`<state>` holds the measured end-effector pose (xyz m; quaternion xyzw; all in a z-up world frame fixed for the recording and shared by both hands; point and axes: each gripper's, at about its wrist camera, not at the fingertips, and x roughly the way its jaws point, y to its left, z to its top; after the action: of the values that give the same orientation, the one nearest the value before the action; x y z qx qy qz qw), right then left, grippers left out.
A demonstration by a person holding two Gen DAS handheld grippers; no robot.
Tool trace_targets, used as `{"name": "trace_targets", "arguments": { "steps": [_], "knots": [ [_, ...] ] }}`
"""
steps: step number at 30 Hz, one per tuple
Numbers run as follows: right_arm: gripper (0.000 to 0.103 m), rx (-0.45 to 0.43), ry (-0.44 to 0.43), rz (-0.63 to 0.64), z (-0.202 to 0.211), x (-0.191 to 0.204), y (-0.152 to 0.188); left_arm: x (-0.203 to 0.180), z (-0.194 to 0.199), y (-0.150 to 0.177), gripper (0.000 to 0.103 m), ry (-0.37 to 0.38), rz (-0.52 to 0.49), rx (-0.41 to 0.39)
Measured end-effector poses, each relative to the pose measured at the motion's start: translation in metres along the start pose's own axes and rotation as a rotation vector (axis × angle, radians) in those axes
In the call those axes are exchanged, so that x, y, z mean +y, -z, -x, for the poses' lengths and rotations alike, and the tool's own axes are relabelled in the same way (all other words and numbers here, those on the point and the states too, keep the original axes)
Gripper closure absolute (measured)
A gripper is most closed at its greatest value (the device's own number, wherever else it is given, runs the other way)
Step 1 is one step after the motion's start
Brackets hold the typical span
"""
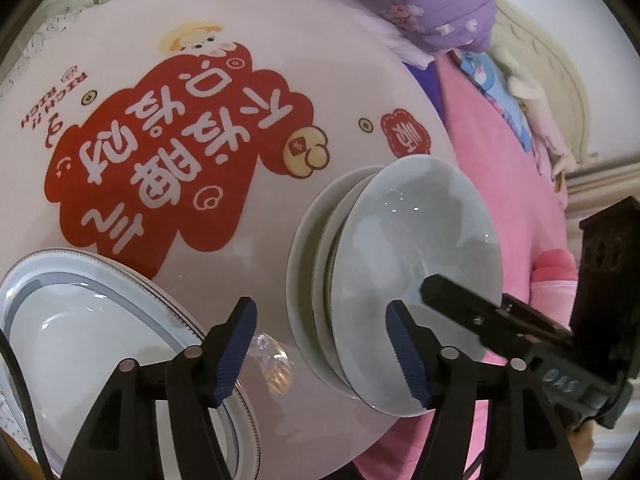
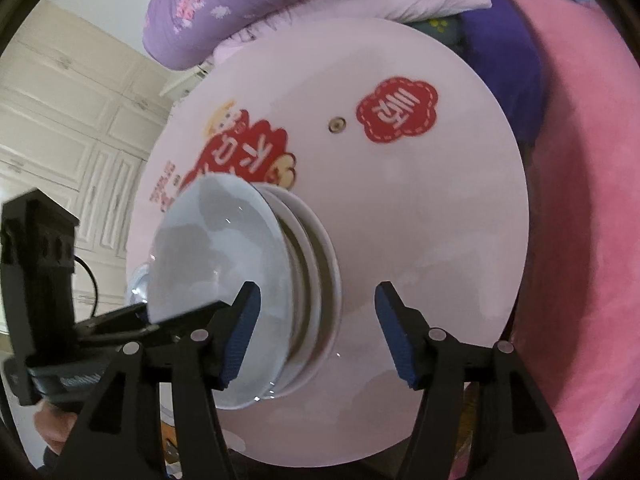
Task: Organize plates and bowls
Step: 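Lift the bowl stack with both tools and carry it over the plates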
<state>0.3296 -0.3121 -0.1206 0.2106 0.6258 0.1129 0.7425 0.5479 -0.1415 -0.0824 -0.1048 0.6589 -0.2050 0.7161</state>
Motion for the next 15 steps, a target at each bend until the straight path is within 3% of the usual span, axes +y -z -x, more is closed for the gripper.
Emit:
{"name": "trace_targets", "arguments": {
  "steps": [2,15],
  "knots": [
    [0.067,0.010,-0.038,-0.016,-0.003,-0.001,0.003,0.000,-0.003,0.003,0.063,0.014,-0.006,0.020],
    [0.072,-0.022,0.038,-0.012,0.006,0.010,0.006,-0.005,0.001,0.007,0.066,0.013,0.028,-0.004]
  ]
}}
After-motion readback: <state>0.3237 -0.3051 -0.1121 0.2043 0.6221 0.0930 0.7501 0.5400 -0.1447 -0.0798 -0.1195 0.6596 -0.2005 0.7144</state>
